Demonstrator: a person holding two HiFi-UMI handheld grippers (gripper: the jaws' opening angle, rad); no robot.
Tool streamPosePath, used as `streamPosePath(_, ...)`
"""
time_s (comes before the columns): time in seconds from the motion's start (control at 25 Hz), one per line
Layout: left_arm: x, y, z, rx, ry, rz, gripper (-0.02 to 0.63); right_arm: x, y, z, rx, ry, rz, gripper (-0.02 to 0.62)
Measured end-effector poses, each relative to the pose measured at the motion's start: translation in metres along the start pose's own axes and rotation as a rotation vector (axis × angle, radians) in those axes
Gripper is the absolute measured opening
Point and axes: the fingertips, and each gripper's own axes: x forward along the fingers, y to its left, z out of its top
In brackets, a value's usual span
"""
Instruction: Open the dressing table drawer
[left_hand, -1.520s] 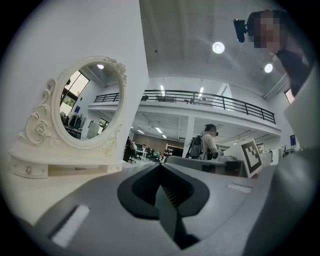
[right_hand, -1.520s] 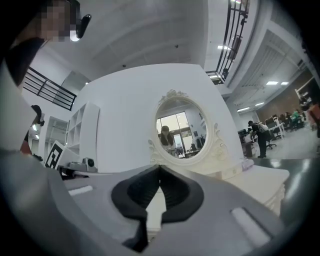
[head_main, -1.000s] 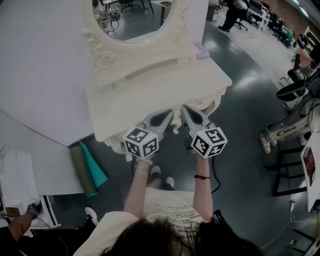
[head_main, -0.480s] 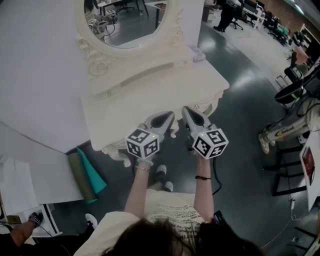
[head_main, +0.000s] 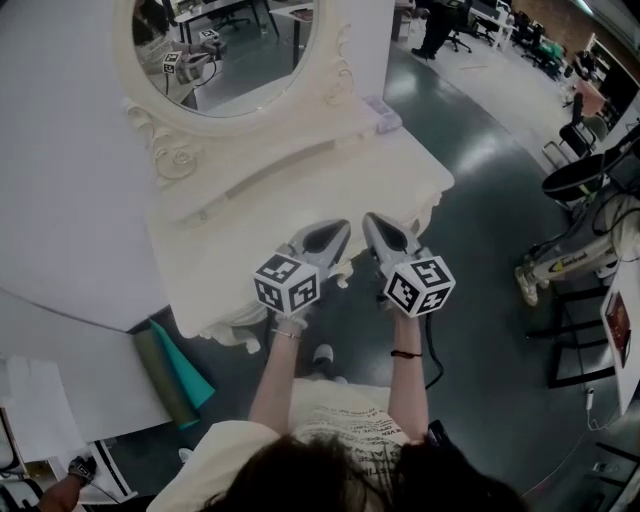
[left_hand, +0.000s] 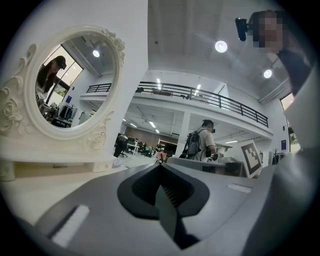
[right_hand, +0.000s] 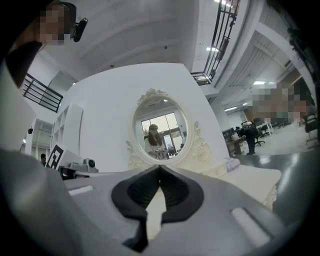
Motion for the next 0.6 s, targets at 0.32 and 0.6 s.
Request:
streamPosePath(0.32, 0.042, 0.037, 0.001, -0.010, 0.019, -0.043, 0.000, 0.034, -0.040, -0.002, 0.004, 0.007, -0.043, 0.003)
streamPosePath(0.6, 0.070, 0.063, 0.004, -0.022, 0.027, -0.076, 0.000, 0.057, -0.067, -0.002, 0.002, 0.017, -0.077, 0.003)
